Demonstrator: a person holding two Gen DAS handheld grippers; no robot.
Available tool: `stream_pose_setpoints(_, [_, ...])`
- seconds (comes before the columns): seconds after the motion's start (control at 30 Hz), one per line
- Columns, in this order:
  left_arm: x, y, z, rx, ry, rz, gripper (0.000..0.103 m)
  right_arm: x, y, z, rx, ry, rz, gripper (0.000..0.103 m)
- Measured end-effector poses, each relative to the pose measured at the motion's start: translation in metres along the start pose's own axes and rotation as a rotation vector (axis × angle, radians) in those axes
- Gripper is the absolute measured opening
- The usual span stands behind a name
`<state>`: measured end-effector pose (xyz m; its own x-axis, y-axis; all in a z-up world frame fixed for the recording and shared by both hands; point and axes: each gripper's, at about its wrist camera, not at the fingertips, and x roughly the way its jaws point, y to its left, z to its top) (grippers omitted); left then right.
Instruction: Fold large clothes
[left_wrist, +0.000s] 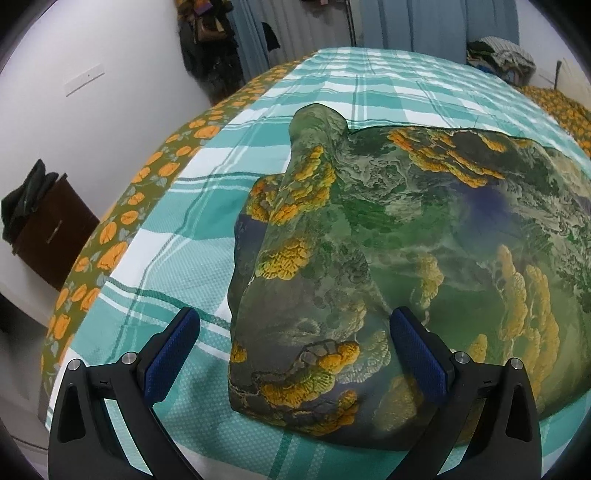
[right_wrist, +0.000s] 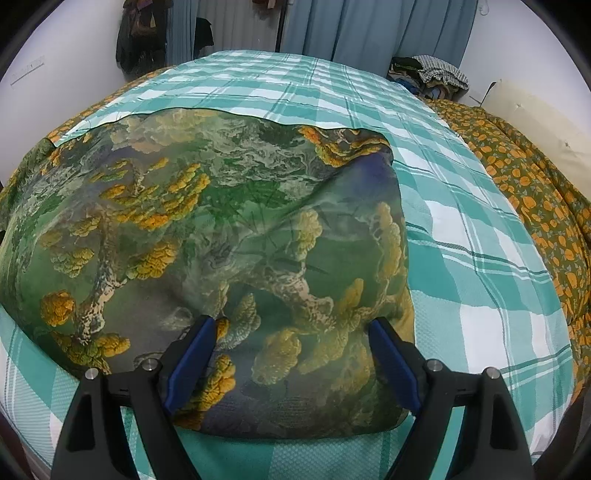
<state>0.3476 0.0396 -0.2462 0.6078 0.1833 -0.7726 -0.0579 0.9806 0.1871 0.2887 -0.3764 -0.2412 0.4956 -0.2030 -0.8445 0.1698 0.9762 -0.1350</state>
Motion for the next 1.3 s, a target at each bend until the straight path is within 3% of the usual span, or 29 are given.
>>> stream_pose_setpoints(0.97, [0.0080,0.0039,-0.0001,-0.037,0.048,-0.026,0.103,-0.0023,0.0072,0.0009,-0.021,0.027,-0.045,0.087])
stream_pose_setpoints(1.17, [0.0064,0.0004,-0.0001,0.001,0.038,-0.015,0.103,-0.0027,0.0072,0.0004,-0.019,0.027,-0.047,0.087])
stream_pose_setpoints(1.3, [0.0040,0.0033,-0.0020,-0.026,0.018,-0.024,0.103,-0.0023,0.0071,-0.0001,-0.015,0.027,-0.048,0.087])
